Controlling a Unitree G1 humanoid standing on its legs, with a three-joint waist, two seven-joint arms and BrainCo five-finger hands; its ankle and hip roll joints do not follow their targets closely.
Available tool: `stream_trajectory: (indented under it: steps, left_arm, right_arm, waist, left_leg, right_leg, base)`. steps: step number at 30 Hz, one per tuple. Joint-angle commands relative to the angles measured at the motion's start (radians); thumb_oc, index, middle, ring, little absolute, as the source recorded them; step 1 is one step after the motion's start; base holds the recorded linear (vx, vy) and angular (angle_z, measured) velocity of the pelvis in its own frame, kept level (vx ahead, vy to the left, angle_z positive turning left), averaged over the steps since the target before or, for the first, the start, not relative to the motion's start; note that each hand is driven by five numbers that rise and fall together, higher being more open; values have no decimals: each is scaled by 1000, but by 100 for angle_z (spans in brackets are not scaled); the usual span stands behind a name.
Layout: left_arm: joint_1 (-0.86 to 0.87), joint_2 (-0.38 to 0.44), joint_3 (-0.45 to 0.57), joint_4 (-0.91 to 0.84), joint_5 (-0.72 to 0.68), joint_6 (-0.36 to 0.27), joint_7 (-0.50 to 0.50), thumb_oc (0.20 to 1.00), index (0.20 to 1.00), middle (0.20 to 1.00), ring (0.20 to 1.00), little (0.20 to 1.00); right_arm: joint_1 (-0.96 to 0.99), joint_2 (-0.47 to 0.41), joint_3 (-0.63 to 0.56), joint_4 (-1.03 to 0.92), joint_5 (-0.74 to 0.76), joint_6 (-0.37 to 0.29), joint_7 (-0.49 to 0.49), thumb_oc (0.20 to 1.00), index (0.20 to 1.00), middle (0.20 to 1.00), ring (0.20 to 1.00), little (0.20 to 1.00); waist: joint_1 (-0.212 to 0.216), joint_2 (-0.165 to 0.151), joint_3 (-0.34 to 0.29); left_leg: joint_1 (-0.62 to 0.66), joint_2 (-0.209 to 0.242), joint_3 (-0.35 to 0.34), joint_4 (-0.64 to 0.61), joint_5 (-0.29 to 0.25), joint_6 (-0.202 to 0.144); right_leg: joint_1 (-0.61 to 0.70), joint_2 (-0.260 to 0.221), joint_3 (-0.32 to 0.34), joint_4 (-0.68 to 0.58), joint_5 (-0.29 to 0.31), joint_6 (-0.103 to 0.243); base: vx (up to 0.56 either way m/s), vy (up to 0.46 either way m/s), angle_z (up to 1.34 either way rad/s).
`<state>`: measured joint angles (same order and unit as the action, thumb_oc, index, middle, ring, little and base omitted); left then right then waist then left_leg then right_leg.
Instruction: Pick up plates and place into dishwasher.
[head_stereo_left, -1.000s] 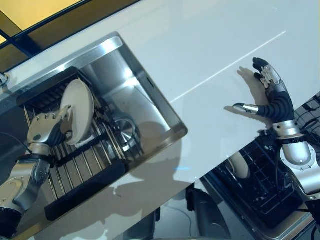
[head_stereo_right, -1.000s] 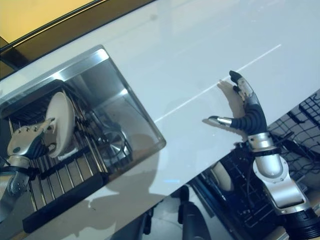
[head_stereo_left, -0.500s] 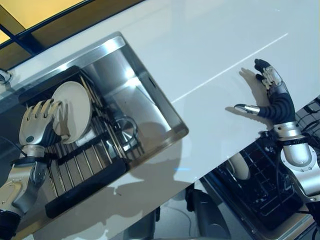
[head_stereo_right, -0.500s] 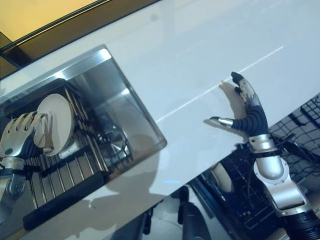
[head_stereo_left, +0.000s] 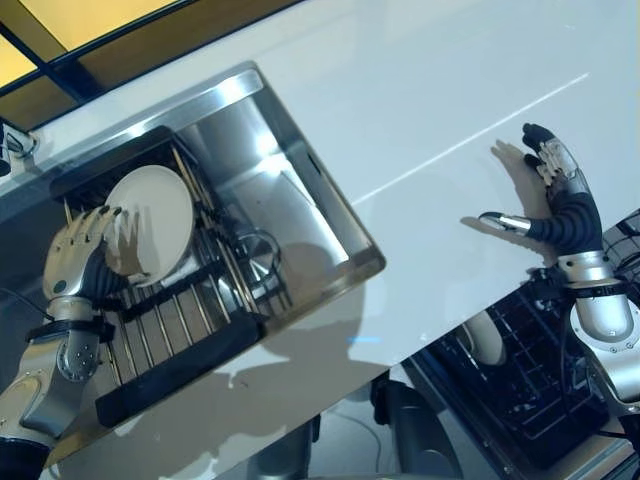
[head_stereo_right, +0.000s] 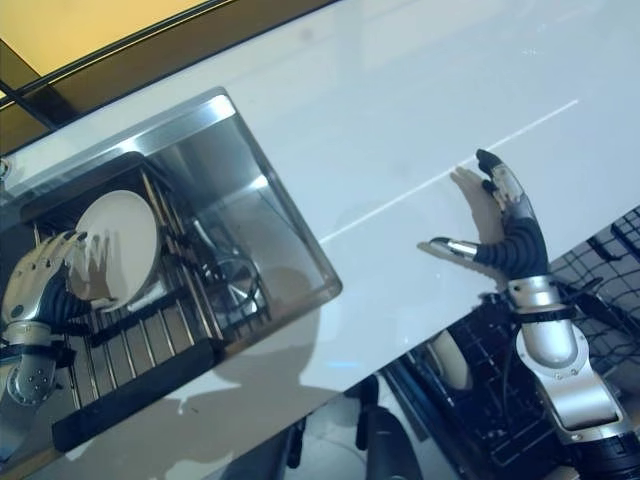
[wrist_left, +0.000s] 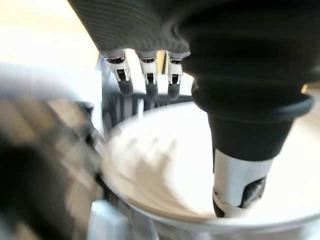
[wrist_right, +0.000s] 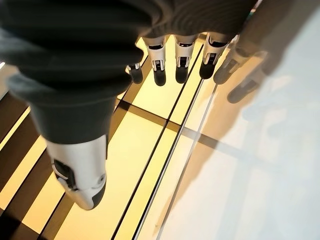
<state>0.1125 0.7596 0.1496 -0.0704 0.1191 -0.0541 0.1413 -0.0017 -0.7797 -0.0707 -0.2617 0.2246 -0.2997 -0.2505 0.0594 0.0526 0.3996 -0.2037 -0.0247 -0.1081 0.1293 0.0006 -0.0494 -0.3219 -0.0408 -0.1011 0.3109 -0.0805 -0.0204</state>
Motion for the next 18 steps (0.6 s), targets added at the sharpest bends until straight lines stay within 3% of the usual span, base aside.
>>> stream_trajectory:
  steps: [1,4,10,13,18]
  left_arm:
    - [40,-5,13,-161,-254,-102,-264,1000,1000,1000,1000,1000]
    - [-5,-2,-25,-196,-329,-56,-261,1000,1000,1000,1000,1000]
    - [-32,-19,-44,-217,-577,-29,-383,1000,1000,1000,1000,1000]
    - [-30,-35,-63,-237,-592,0,-415,1000,1000,1000,1000,1000]
    - [-34,-10,-71,-215,-575,22,-365,1000,1000,1000,1000,1000]
  right_arm:
    - [55,59,56,38,-68,46,8,1000,1000,1000,1000,1000]
    - [38,52,63,38,-64,51,10,1000,1000,1000,1000,1000]
    - [40,34,51,49,-45,41,19,1000,1000,1000,1000,1000]
    - [43,34,56,49,-49,39,20,1000,1000,1000,1000,1000]
    - [36,12,60,60,-30,42,12,1000,1000,1000,1000,1000]
  waist:
    - [40,-36,7]
    - [33,-33,11]
    - [24,-25,10]
    - [23,-23,10]
    - [23,-21,12]
  left_leg:
    - [-55,-78,-12,65,-56,83]
    - [-54,-80,-14,64,-54,85]
    - [-60,-83,-13,64,-51,87]
    - [-61,-84,-13,66,-50,89]
    - [-63,-86,-14,71,-50,91]
  right_leg:
    - [99,-9,-51,-160,25,94]
    - [97,-7,-43,-160,30,99]
    - [91,-9,-33,-164,35,104]
    - [93,-10,-32,-169,40,103]
    - [94,-13,-29,-169,43,104]
  base:
    - [-12,-15,9]
    - [-8,-3,7]
    - [0,0,0]
    - [0,0,0]
    - [0,0,0]
